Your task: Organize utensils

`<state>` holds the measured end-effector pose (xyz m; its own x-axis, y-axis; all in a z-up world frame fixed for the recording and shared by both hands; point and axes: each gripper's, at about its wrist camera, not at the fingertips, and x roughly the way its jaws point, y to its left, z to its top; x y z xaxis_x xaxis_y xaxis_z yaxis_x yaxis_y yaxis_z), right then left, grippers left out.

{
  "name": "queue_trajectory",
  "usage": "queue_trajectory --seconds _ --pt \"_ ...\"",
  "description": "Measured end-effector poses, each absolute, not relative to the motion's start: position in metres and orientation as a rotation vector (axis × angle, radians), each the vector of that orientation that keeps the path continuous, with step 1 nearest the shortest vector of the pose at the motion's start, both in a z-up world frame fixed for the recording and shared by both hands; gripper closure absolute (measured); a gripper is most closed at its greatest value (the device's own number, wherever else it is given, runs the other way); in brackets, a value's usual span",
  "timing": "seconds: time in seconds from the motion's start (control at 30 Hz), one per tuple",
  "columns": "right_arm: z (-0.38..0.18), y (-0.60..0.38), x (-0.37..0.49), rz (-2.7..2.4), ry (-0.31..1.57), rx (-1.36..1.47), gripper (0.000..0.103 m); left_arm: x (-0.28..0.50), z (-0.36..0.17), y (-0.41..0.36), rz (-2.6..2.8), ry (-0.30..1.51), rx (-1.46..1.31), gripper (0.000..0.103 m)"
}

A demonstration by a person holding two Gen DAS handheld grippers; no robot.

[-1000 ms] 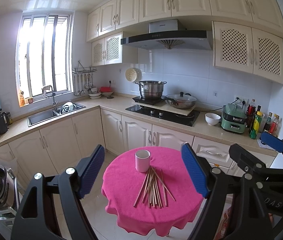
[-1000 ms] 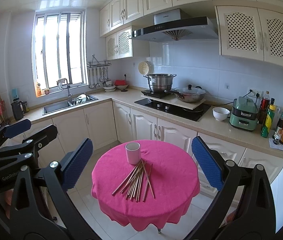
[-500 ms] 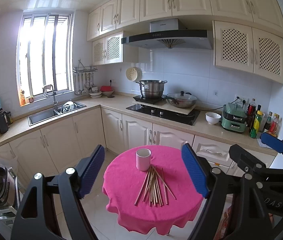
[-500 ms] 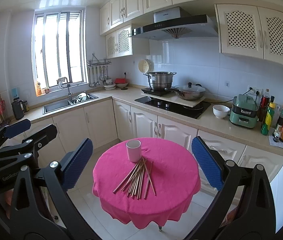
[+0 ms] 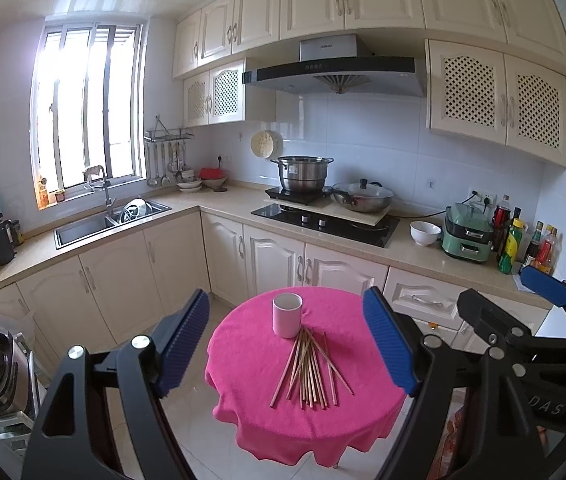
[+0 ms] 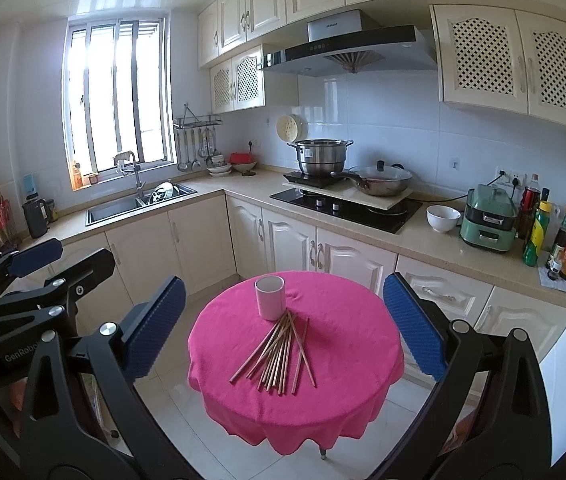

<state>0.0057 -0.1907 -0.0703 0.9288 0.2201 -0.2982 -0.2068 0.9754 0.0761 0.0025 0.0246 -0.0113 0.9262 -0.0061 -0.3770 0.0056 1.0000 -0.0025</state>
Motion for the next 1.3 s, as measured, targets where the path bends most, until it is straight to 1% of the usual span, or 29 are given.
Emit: queue_trajectory --seconds 0.37,0.53,0.67,0.8,0.93,1.0,1.07,1.13,1.2,1.27,1.3 --pt "-0.081 -0.176 0.022 0.201 0.36 0.033 0.006 0.024 -0.028 0.034 -0.02 0.45 0.003 0.025" --pt "-0.099 -0.18 0.053 0.186 0.451 0.062 0.006 0.046 -0.044 0.033 -0.033 0.495 0.007 0.025" --pt "-0.116 -0.185 0.084 0.183 0.495 0.081 0.006 0.081 -0.065 0.027 -0.039 0.546 0.027 0.025" --pt "-0.138 -0.187 0.132 0.204 0.558 0.078 0.006 0.125 -0.089 0.024 -0.029 0.615 0.023 0.025" --pt "-0.166 -0.188 0.197 0.262 0.624 0.072 0.006 0.187 -0.125 0.024 -0.018 0.731 0.007 0.025" --pt "-0.183 -0.189 0.232 0.285 0.67 0.055 0.006 0.224 -0.153 0.027 -0.005 0.822 0.001 0.025" --pt "-0.209 -0.193 0.276 0.305 0.763 0.036 0.014 0.26 -0.185 0.031 0.007 0.934 -0.005 0.025" --pt "-0.231 -0.196 0.308 0.324 0.846 0.032 0.016 0.294 -0.224 0.034 -0.008 1.06 -0.002 0.025" --pt "-0.256 -0.2 0.339 0.34 0.929 0.015 0.018 0.312 -0.253 0.036 0.003 1.119 0.019 0.026" --pt "-0.278 -0.202 0.357 0.368 0.993 0.007 0.027 0.333 -0.28 0.039 0.004 1.171 0.002 0.026" --pt "-0.294 -0.202 0.37 0.377 1.045 -0.004 0.028 0.343 -0.293 0.041 0.005 1.203 -0.014 0.026"
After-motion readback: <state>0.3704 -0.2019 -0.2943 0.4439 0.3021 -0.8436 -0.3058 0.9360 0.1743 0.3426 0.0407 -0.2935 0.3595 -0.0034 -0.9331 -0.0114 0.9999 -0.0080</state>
